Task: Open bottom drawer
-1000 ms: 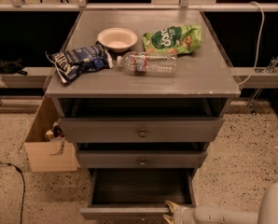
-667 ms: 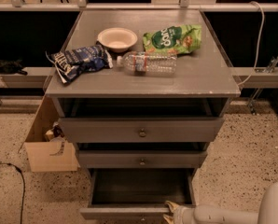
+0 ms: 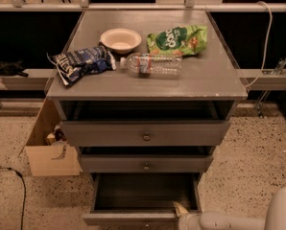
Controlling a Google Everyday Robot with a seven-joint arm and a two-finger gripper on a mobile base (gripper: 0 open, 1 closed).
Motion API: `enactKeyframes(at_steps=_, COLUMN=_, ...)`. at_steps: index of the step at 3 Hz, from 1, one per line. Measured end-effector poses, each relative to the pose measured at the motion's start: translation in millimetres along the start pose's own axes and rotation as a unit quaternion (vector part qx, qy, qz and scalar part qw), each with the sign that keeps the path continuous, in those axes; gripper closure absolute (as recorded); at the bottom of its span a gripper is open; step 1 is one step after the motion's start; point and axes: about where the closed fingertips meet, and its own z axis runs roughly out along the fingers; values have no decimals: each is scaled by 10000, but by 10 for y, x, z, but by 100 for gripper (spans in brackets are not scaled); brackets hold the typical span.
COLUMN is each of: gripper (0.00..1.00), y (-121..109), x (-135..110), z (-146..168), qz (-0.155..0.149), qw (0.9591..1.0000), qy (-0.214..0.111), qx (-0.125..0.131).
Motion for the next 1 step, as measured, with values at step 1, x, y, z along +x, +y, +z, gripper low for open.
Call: enactKeyframes(at_steps=1, gripper=0, y=0, x=0, z=0, qz=0, qw=10000, qy=0, qx=0)
